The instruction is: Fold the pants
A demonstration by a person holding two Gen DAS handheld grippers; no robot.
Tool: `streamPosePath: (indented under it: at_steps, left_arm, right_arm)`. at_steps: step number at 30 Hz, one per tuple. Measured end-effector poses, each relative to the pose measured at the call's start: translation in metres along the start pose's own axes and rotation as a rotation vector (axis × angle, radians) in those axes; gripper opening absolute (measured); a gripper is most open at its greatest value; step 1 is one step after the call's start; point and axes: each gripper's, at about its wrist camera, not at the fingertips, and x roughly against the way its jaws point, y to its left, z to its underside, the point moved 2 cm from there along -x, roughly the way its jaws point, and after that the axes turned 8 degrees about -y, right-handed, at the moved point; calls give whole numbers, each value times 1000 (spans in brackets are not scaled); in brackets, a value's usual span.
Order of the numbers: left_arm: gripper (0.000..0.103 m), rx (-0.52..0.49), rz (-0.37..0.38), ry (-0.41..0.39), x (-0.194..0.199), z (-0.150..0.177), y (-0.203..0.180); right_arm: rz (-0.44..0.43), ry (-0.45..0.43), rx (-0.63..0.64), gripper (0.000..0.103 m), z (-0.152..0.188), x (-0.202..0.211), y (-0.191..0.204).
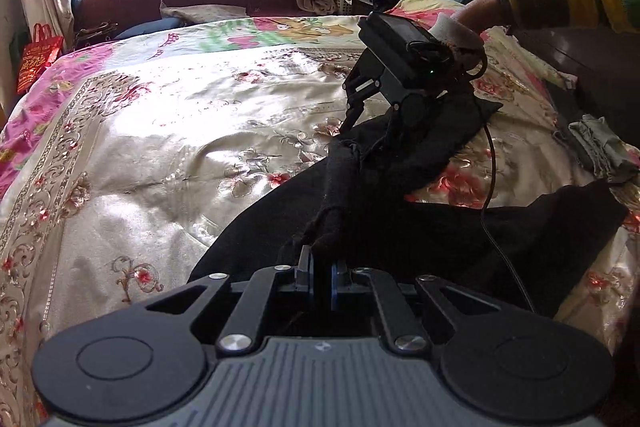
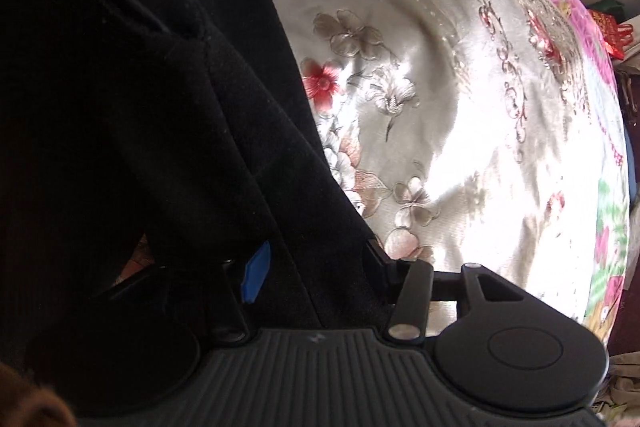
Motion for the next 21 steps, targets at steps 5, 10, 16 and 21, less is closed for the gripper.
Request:
streamPosePath:
  at_steps: [5, 10, 16, 21]
  left_arm:
    - [22, 22, -10, -2, -1, 3, 1]
    - [22, 36, -19, -14, 1, -3, 2]
    - [22, 24, -31, -20, 8, -7, -2]
    - [19, 62, -62, -42, 20, -6, 6]
  right_arm:
    - [-9, 21, 29, 51, 7, -7, 10]
    - [42, 6, 0, 50, 14, -12, 11]
    - [47, -33, -66, 0, 14, -14, 15]
    - [41, -81, -124, 0, 16, 13, 27]
